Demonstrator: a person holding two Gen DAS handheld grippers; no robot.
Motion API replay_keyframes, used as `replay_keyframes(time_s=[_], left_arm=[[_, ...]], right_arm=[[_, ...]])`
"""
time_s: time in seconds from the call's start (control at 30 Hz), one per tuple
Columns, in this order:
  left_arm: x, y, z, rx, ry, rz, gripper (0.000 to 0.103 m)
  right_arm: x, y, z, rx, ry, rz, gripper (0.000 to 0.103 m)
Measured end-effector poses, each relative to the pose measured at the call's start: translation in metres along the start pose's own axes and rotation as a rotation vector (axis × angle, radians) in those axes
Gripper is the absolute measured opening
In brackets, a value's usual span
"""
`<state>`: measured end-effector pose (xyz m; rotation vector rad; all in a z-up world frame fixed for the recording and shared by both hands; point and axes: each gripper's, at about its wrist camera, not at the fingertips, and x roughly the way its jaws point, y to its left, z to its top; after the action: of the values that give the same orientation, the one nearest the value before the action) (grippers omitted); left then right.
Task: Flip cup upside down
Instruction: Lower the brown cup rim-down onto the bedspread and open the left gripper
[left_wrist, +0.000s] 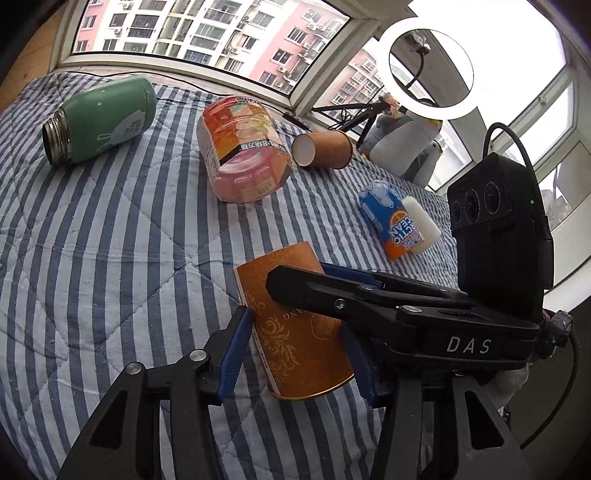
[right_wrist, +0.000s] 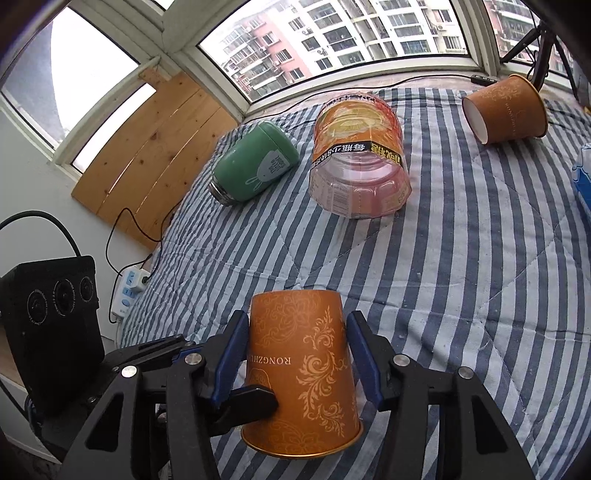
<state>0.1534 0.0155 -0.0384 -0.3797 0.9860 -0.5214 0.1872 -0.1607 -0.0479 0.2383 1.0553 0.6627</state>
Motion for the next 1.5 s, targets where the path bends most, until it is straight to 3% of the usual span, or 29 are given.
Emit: replay_keyframes(time_s=[0.3, 0.53, 0.77, 1.5], left_arm=[[0.019, -0.048, 0.009, 0.139, -0.055, 0.035, 0.054], [0.043, -0.077, 0.012, 0.257, -0.089, 0.106, 0.051], [0.051, -0.083, 0.0, 0.283, -0.081, 0.098, 0.051], [0.041, -0.102, -0.051, 0.382, -0.101, 0.195, 0.05]], right_arm=[[-0.042, -0.025, -0.008, 0.006, -0.194, -0.026, 0.051], [-0.055, -0.05, -0.013, 0.024, -0.293, -0.021, 0.051], [-0.062, -0.058, -0.024, 0.024, -0.308, -0.036, 0.051], [-0.079, -0.023, -0.073, -0.109, -0.349, -0.175, 0.051]])
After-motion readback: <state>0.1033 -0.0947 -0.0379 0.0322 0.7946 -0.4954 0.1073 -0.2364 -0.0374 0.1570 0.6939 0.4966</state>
